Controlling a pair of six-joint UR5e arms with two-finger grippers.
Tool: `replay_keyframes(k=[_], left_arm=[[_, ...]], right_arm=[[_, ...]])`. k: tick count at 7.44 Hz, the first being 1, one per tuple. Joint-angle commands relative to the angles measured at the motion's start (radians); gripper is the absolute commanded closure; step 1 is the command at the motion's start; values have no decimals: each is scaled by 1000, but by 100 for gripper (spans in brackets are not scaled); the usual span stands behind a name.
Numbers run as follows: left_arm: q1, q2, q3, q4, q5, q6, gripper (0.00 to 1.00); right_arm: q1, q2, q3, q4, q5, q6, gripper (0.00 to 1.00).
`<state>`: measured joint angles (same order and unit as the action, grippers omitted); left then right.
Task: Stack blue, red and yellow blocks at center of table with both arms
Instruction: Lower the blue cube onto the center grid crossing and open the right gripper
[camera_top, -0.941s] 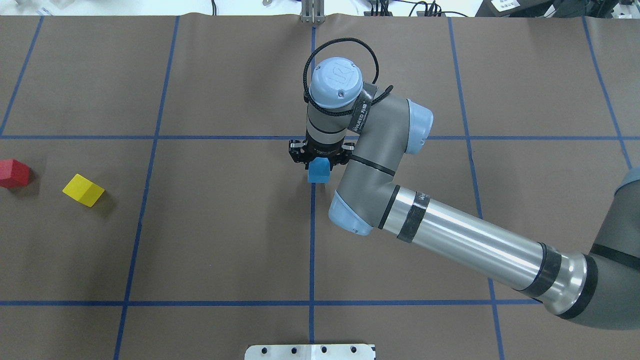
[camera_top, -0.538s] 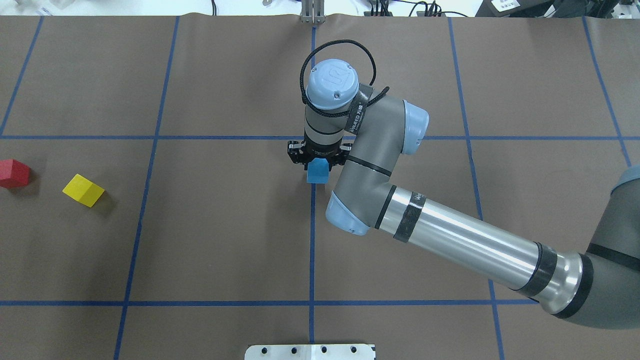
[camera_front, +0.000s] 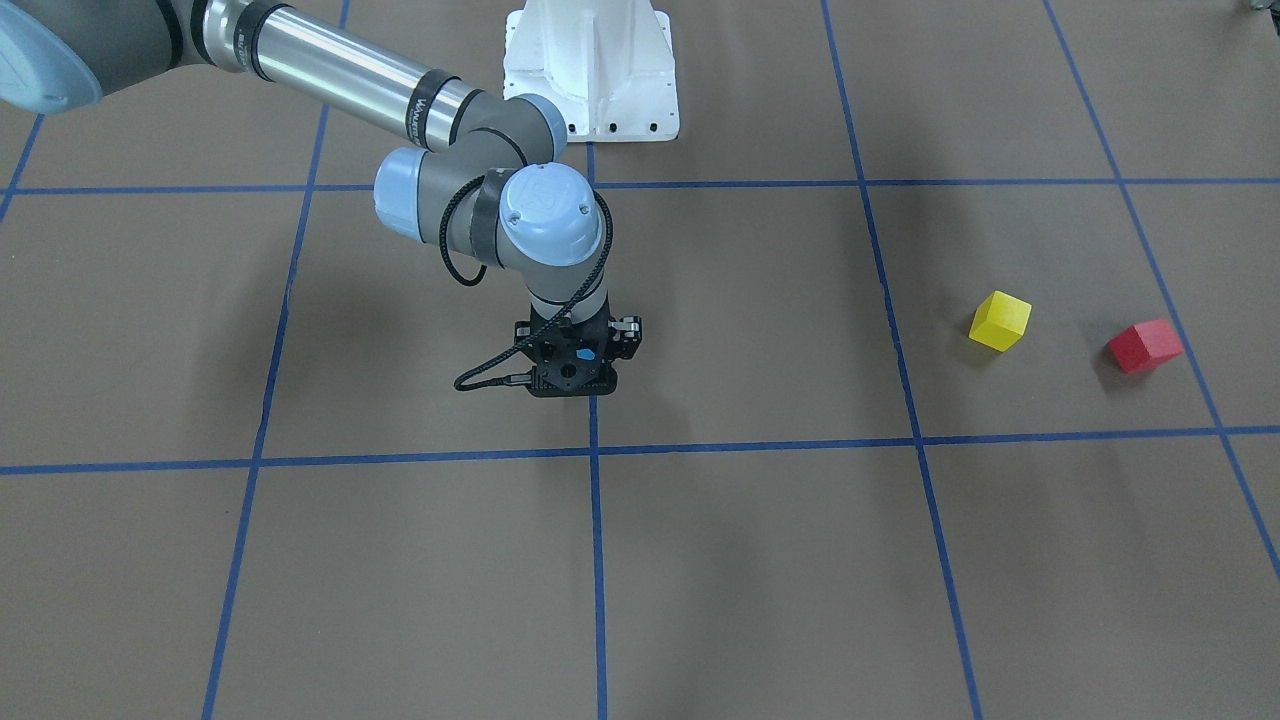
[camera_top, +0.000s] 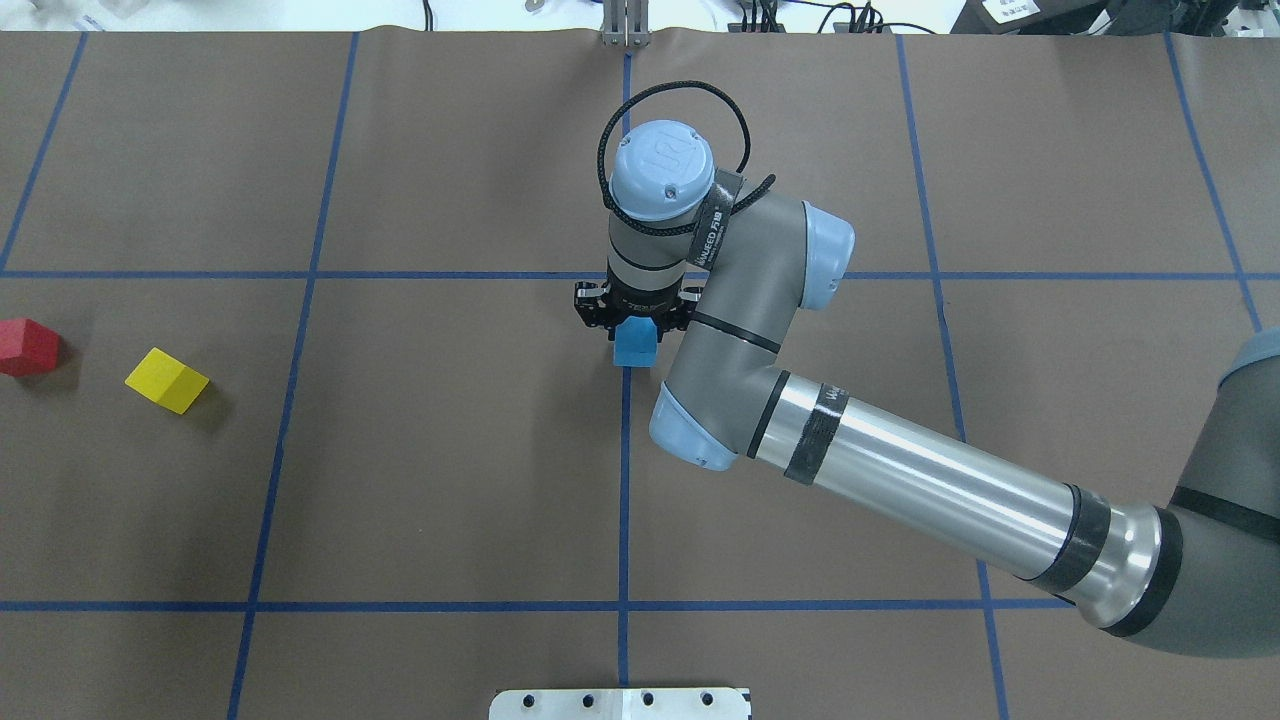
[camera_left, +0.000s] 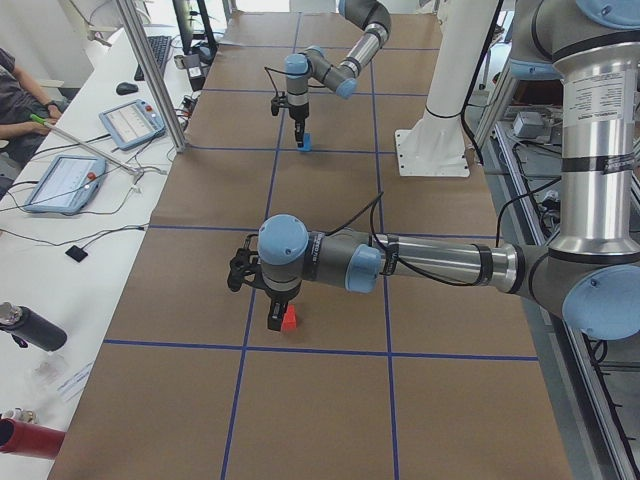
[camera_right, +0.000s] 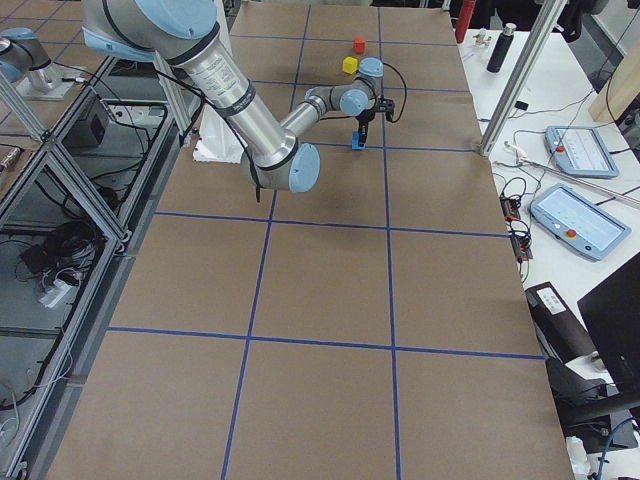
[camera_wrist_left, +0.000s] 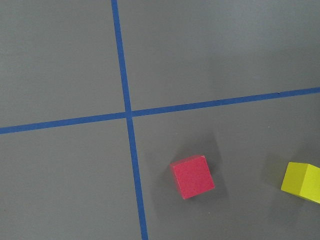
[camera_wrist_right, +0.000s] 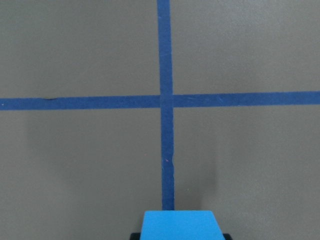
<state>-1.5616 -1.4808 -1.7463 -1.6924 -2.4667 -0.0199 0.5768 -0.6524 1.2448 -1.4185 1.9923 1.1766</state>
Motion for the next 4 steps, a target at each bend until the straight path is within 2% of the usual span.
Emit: replay_keyframes(k=[1,2,3,4], left_arm=[[0,1,-1,2,-24,0,1],[0,-1,-1,2,-25,0,1],[0,1,-2,2,-25,0,1],[0,-1,-2,2,-25,0,1]], right_arm=[[-8,7,-11,1,-9,0,100],[-11,7,-11,1,-16,0,100],[-11,7,-11,1,-18,-2,42],[-14,7,-11,0,-20,-2,0]])
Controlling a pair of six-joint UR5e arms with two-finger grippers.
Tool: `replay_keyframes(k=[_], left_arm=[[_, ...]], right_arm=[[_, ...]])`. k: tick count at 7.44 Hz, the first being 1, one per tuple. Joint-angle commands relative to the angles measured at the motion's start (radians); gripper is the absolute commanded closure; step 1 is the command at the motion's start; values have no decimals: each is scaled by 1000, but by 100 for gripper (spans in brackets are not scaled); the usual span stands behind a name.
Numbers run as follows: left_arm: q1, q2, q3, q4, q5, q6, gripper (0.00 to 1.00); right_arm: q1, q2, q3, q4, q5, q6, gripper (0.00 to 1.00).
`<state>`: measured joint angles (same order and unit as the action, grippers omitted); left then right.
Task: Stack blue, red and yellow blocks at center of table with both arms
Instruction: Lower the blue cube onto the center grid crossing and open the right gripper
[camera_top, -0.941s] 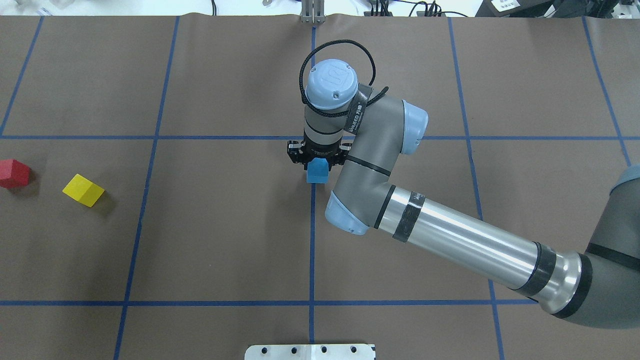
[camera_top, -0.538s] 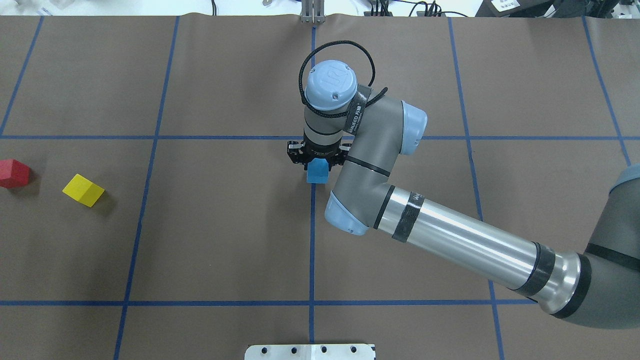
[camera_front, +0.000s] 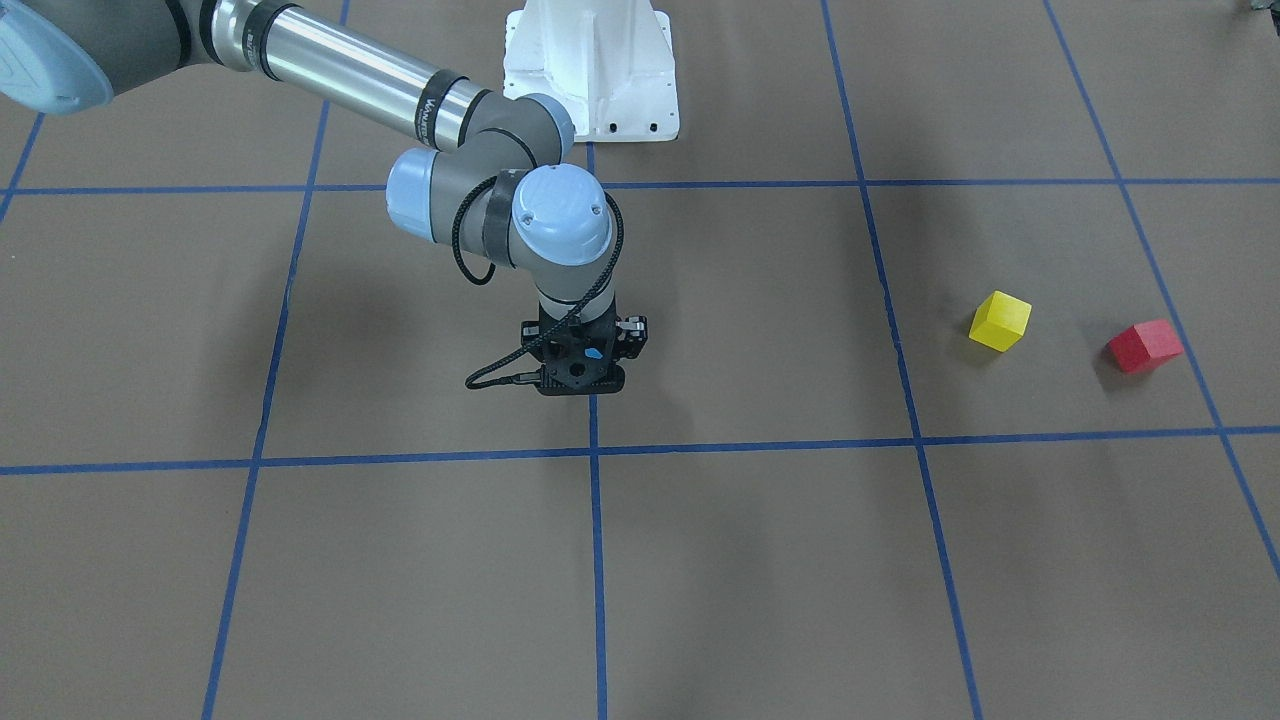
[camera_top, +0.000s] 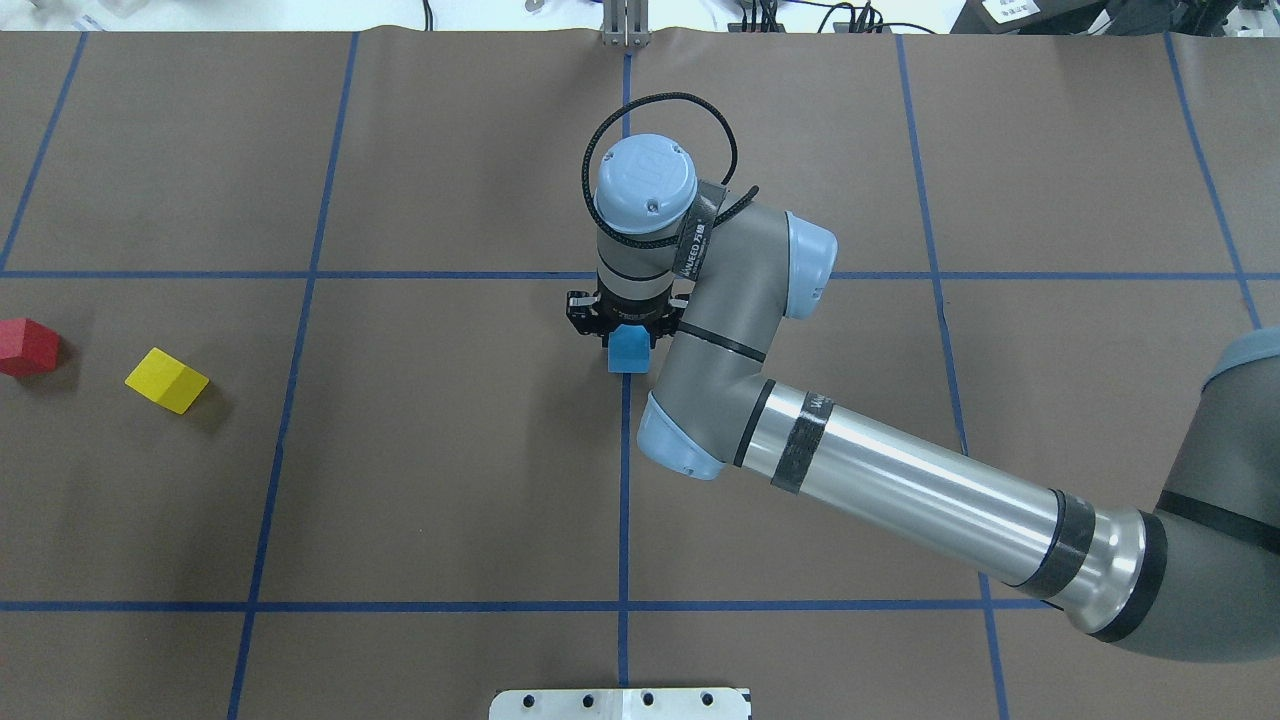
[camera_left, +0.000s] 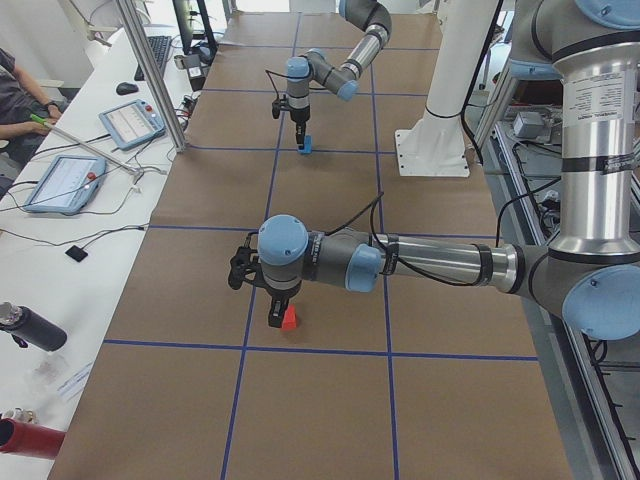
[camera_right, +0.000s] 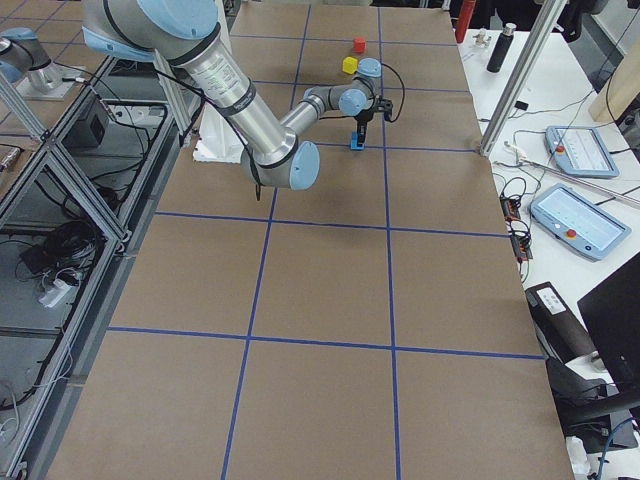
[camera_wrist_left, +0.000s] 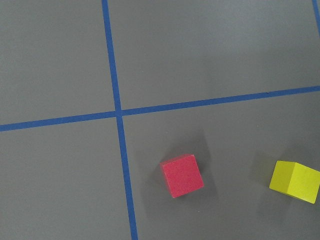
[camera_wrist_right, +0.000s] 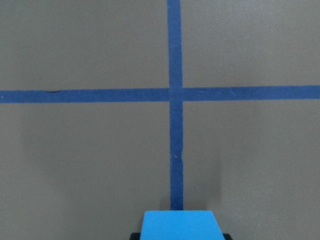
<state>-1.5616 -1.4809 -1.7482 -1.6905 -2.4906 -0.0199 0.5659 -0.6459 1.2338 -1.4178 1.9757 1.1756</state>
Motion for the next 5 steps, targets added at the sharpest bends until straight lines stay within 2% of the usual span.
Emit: replay_keyframes(k=[1,2,3,5], left_arm=[[0,-1,2,-1,-1,-2,1],[17,-2,4,-2,9,-50,1],[69,-2,4,-6,15,-177,1],[128,-4,-5,-53,21,-193,1]], right_arm=[[-3,0,0,0,-6,-2,0],[-1,2,1,0,-6,-22,0],[0,2,10,0,-6,-33,0],[44,-12,96,-10,40,-30,0]])
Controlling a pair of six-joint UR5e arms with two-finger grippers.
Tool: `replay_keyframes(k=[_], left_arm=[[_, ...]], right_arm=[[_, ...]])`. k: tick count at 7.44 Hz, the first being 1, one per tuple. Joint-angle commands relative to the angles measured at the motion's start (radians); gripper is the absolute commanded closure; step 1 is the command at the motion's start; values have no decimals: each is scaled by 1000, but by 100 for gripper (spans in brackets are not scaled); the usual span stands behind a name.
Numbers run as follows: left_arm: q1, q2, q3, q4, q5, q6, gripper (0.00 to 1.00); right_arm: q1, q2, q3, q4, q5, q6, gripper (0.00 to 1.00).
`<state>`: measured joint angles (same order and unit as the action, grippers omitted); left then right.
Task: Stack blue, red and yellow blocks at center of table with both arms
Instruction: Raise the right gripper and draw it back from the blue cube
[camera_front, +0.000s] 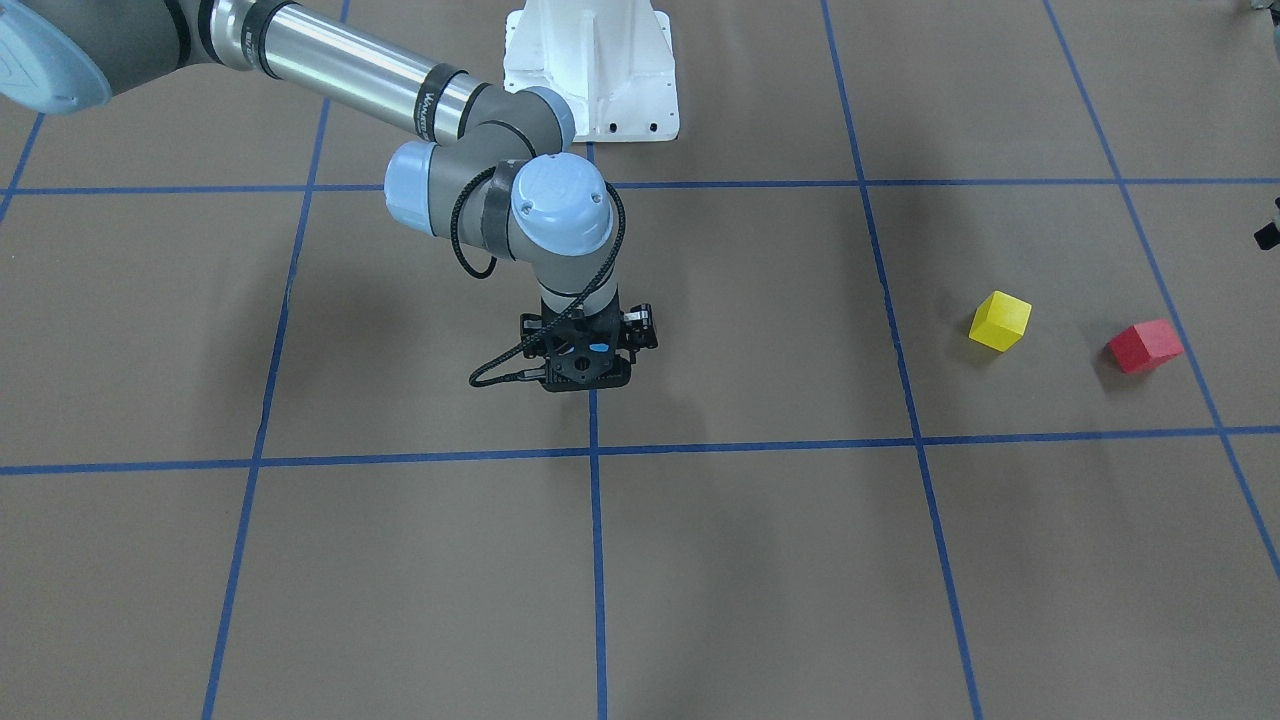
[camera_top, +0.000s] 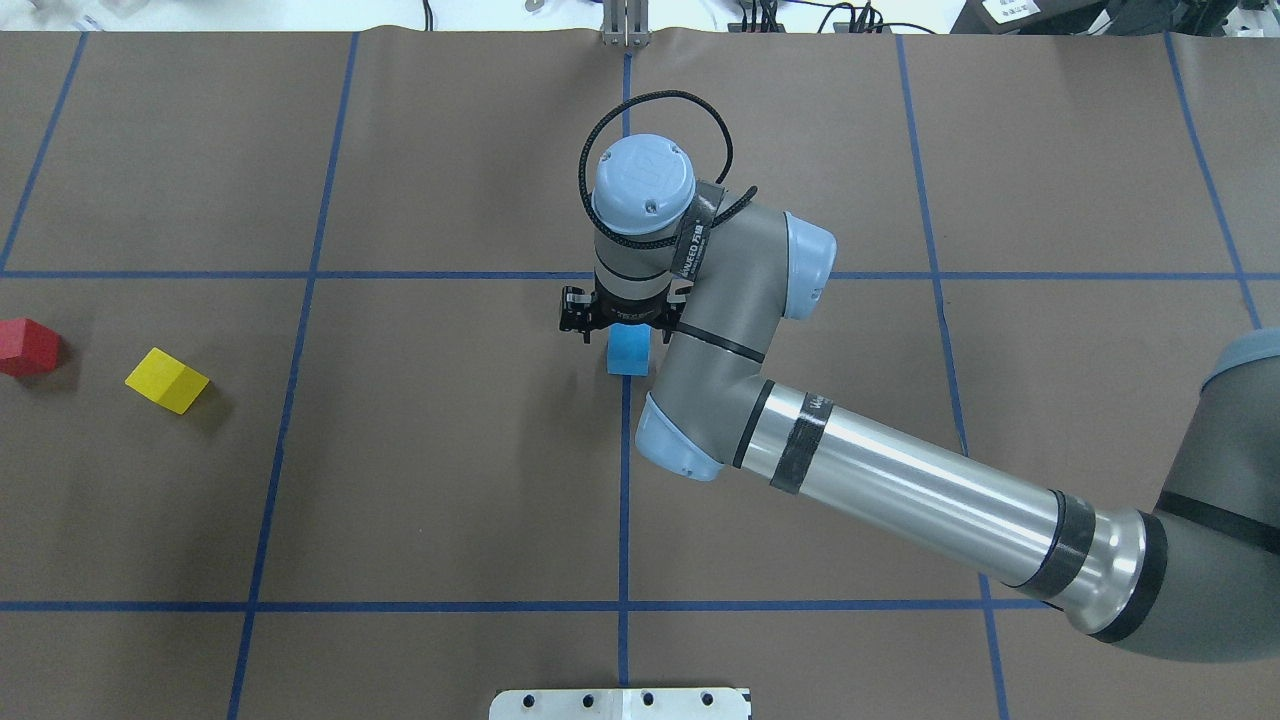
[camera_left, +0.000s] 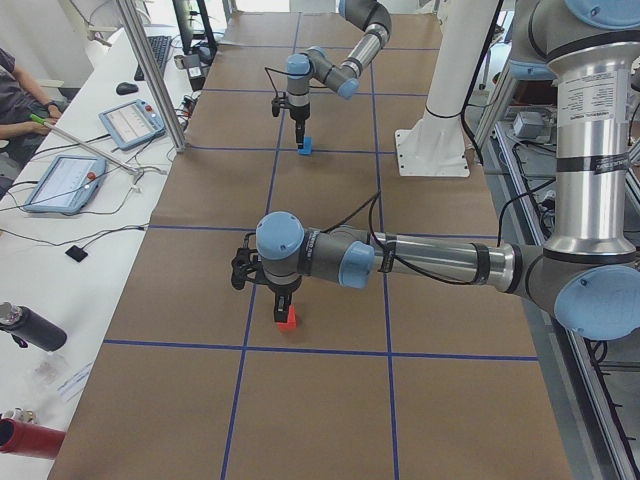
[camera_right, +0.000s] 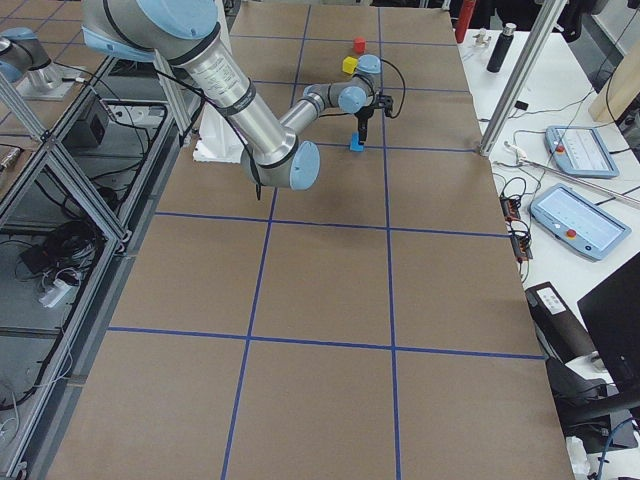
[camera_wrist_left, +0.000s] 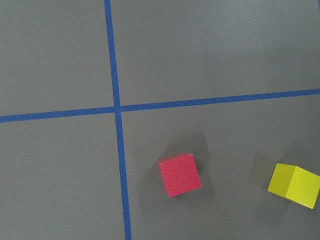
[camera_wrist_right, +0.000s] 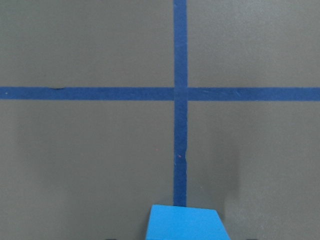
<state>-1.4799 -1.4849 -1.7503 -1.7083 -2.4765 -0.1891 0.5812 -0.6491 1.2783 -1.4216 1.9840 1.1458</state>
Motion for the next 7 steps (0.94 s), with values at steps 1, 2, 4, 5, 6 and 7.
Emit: replay_keyframes(k=[1,2,4,5,6,7], left_arm=[[96,0,-9,-91,77,-29,1],[166,0,-9,-121,92,-48,1],[185,15,27,-128,94,-154,1],[187,17,38,-128,94,-250,1],[187,17,82,-131,93,-283,1],[191,2,100,-139,94,-283,1]], right_arm=[[76,-59,150,-37,91,6,0],[119,-199,344,-75,123,0,0],[143,-345,470,-74,127,-1,0],[143,-359,467,-71,121,6,0],[143,-371,464,-66,116,14,0],[141,-379,464,-65,113,15,0]])
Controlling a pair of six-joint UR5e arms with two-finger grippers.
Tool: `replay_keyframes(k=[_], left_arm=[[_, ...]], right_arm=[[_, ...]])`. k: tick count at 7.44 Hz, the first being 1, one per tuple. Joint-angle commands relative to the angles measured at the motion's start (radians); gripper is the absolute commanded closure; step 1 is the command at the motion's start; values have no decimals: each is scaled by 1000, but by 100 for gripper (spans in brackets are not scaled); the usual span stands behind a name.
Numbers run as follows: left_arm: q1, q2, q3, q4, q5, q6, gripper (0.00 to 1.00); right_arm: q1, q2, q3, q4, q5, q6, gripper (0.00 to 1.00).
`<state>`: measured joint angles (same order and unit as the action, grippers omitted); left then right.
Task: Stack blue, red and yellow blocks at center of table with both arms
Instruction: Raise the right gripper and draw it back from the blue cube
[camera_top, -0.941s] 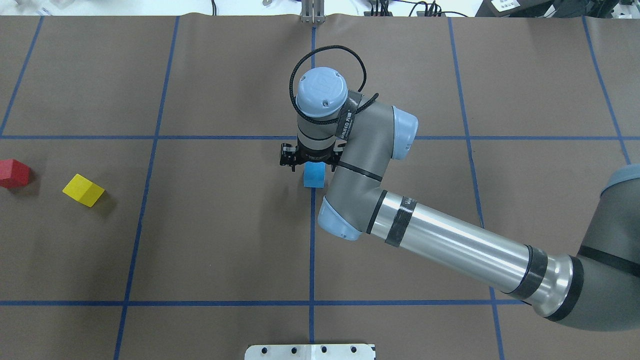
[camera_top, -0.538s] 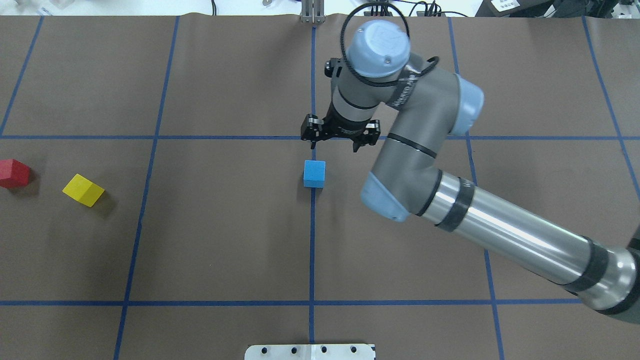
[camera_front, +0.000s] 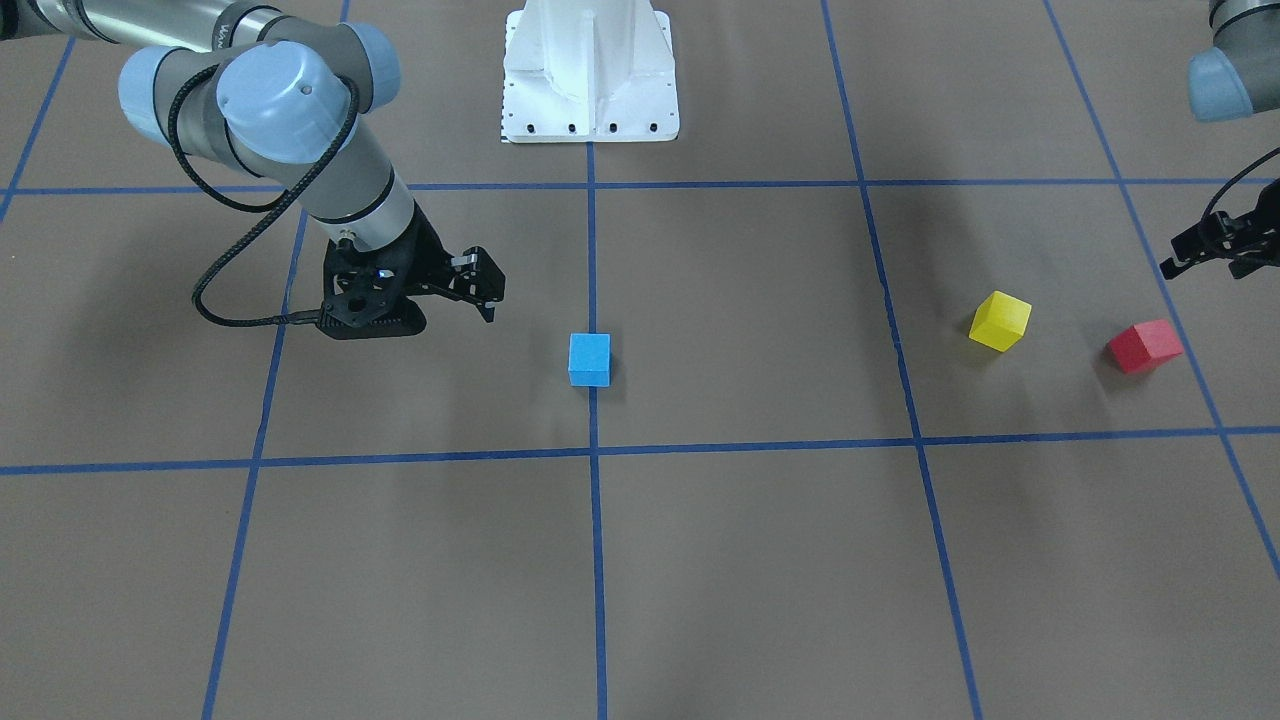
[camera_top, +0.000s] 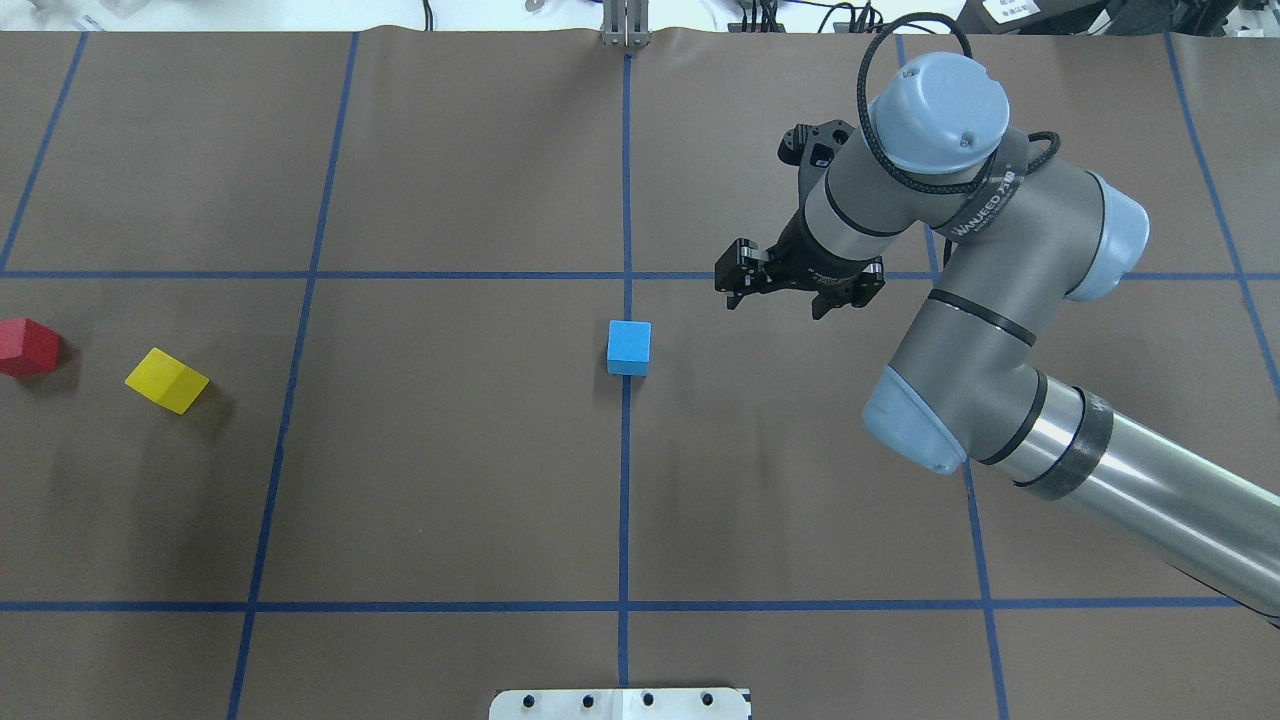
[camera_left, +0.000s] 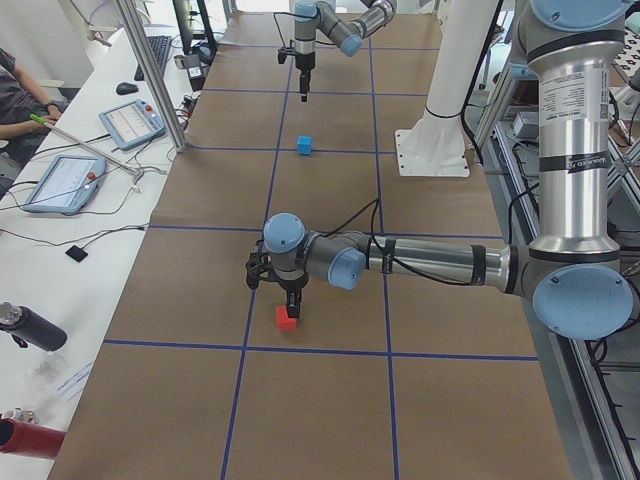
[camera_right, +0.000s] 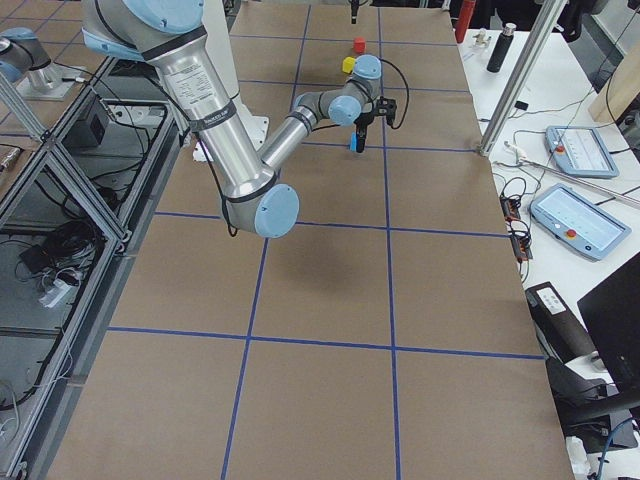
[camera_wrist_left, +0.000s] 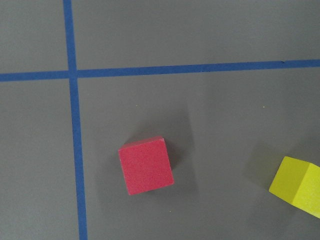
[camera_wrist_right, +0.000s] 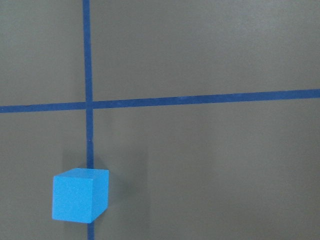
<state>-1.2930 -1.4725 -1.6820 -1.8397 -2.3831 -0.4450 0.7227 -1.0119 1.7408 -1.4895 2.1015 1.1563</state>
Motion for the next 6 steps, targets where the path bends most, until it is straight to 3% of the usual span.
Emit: replay_keyframes(k=[1,3,6], left_arm=[[32,-21,39,-12,37,-30,1],[58,-83,126,-20,70,-62,1],[110,-112,217,-150,70,-162,1]], right_arm=[[0,-14,3,3,-3,6,0],[-2,-17,0,3,-5,6,0],[-5,-19,-3,3,-6,5,0]])
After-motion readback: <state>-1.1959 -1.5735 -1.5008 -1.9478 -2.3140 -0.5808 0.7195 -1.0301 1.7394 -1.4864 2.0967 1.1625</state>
